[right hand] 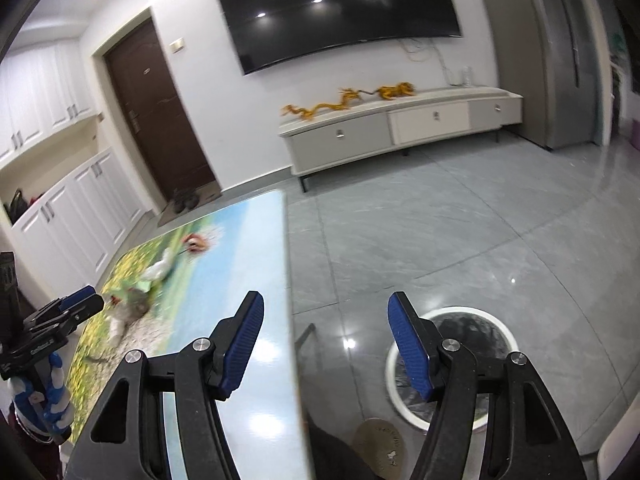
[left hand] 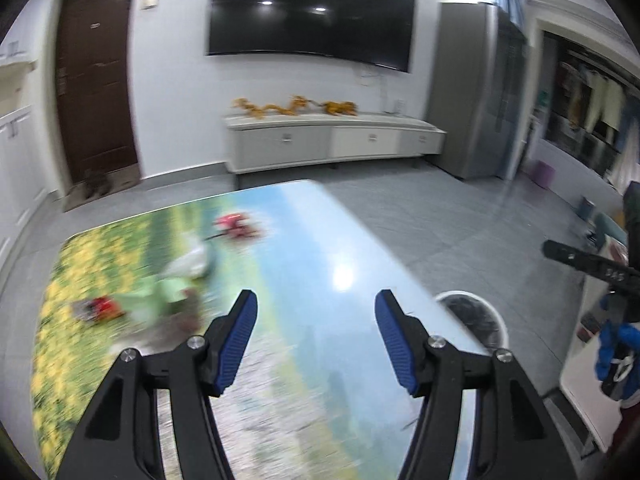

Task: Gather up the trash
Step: 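Move both tools back toward the remaining trash on the table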

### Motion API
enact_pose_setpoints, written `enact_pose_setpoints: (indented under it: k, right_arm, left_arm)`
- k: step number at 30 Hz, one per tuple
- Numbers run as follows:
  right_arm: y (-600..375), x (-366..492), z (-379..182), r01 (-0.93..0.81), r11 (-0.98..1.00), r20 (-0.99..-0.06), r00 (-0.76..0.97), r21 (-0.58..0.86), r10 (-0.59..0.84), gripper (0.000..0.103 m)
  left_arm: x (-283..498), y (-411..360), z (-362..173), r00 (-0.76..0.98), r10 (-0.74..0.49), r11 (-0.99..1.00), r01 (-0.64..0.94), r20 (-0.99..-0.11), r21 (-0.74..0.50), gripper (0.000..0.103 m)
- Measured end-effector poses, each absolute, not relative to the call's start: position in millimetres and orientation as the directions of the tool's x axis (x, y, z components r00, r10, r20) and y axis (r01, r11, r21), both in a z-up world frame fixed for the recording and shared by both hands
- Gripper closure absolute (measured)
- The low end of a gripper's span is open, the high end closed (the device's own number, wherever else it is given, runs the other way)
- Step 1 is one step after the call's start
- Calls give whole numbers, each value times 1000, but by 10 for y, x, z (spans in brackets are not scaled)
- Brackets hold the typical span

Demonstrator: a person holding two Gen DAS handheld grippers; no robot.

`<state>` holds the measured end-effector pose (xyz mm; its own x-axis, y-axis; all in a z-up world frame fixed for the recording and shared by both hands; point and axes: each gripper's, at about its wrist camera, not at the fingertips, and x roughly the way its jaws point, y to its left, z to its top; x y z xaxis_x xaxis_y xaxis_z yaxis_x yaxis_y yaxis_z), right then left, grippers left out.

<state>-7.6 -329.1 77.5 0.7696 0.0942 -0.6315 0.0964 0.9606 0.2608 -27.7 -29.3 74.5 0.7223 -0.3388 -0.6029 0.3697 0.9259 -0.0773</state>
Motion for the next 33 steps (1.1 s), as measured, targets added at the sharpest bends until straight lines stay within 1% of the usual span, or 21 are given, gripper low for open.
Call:
enact_pose_setpoints:
  k: [5,14,20,33]
  right_arm:
    - [-2897,9,832,31,969,-642,754,245,138,39]
    - [-2200,273,825,-80,971,-672,709,227,215,39]
    - [-1835,435,804,-157,965,-687,678,212,261,39]
    - [-1385,821,630,-247,942,-717,612,227,333,39]
  left_arm:
    - [-320,235,678,760,-250,962,265,-600,-65,43]
    - [-327,779,494,774,-187,982,169,-605,-86,43]
    - [-310,973,395,772,-159,987,133,-615,-89,43]
    - [-75,1216,123,734,-121,993,81,-668,-90,43]
